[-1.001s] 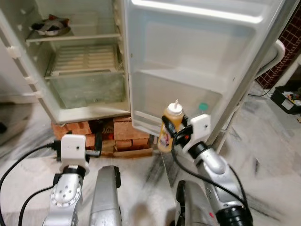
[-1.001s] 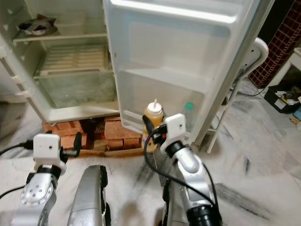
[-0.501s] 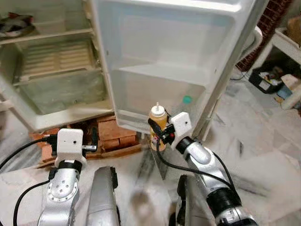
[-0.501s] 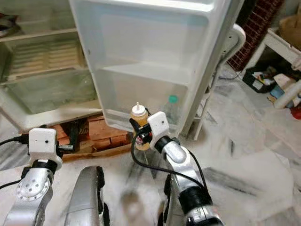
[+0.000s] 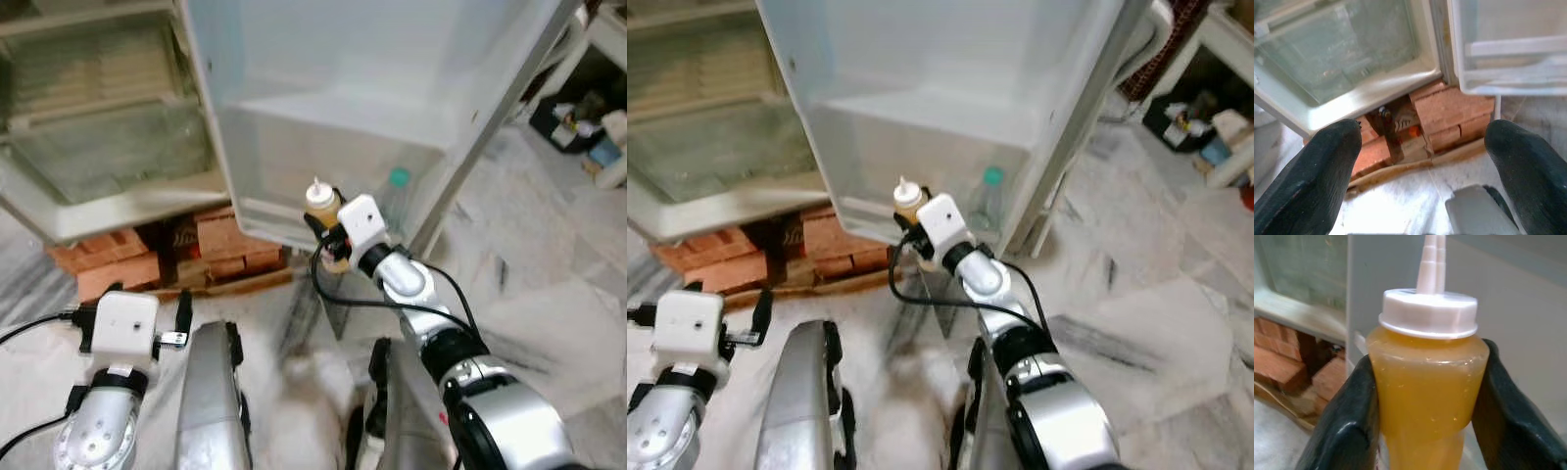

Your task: Restocking fridge

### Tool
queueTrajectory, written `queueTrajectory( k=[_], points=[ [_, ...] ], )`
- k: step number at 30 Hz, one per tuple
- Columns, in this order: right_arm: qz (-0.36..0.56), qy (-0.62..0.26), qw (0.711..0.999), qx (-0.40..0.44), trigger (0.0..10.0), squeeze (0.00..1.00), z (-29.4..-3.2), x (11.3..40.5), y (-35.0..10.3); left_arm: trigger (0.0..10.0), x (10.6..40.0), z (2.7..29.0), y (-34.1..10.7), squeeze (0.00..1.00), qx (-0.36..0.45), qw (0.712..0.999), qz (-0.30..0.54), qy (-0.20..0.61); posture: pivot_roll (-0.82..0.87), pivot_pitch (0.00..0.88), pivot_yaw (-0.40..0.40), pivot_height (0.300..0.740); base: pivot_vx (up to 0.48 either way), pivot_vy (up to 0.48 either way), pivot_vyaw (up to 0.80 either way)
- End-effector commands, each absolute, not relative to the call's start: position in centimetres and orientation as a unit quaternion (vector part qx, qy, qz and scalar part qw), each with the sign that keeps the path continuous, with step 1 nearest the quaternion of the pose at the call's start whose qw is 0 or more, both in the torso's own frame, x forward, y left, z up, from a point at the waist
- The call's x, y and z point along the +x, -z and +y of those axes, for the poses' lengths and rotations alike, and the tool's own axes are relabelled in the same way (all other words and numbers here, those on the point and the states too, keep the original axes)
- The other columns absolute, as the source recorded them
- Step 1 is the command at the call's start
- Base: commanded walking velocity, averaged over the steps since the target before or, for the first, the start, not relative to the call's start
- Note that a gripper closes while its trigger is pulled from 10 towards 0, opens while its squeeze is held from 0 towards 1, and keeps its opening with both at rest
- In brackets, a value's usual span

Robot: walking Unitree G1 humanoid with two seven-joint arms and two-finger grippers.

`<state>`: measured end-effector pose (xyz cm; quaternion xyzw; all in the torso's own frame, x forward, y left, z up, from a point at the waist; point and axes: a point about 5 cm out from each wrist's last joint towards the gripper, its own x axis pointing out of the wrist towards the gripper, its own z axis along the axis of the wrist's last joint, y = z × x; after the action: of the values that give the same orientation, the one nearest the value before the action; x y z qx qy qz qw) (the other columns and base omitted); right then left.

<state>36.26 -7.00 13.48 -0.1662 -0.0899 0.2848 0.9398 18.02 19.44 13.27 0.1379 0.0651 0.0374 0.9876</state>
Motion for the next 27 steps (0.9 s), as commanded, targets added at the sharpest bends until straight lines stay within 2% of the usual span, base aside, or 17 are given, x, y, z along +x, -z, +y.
queueTrajectory(
  k=[1, 8, 12, 18, 20, 24, 27],
  points=[
    [-0.111, -0.288, 0.934, -0.182, 10.0, 0.0, -6.5, 36.4, -14.2, 10.0, 17.4, 19.5, -13.7, 0.0, 0.144, 0.987, 0.066, -0.04, 0.28, 0.359, -0.055, 0.549, 0.0, 0.0, 0.0],
    [-0.185, -0.245, 0.924, -0.228, 10.0, 0.0, -5.8, 37.1, -16.7, 10.0, 16.6, 19.0, -14.7, 0.0, 0.149, 0.986, 0.069, -0.029, 0.31, 0.386, -0.035, 0.549, 0.0, 0.0, 0.0],
    [-0.22, -0.198, 0.919, -0.259, 10.0, 0.0, -6.6, 37.3, -17.5, 10.0, 16.2, 19.2, -14.8, 0.0, 0.15, 0.985, 0.076, -0.032, 0.32, 0.389, -0.027, 0.549, 0.0, 0.0, 0.0],
    [-0.194, -0.179, 0.914, -0.308, 10.0, 0.0, -7.4, 37.3, -15.8, 10.0, 16.1, 19.1, -14.9, 0.0, 0.154, 0.984, 0.082, -0.031, 0.34, 0.405, -0.022, 0.549, 0.0, 0.0, 0.0],
    [-0.182, -0.181, 0.9, -0.353, 10.0, 0.0, -7.5, 37.0, -14.5, 10.0, 15.9, 19.2, -15.1, 0.0, 0.155, 0.984, 0.084, -0.032, 0.35, 0.401, -0.025, 0.549, 0.0, 0.0, 0.0],
    [-0.158, -0.182, 0.9, -0.363, 10.0, 0.0, -7.7, 36.7, -13.4, 10.0, 15.8, 19.3, -15.1, 0.0, 0.158, 0.983, 0.087, -0.034, 0.35, 0.409, -0.025, 0.549, 0.0, 0.0, 0.0],
    [-0.138, -0.18, 0.913, -0.338, 10.0, 0.0, -7.8, 36.7, -13.0, 10.0, 15.6, 19.2, -15.1, 0.0, 0.158, 0.983, 0.089, -0.034, 0.35, 0.406, -0.029, 0.549, 0.0, 0.0, 0.0]
  ],
)
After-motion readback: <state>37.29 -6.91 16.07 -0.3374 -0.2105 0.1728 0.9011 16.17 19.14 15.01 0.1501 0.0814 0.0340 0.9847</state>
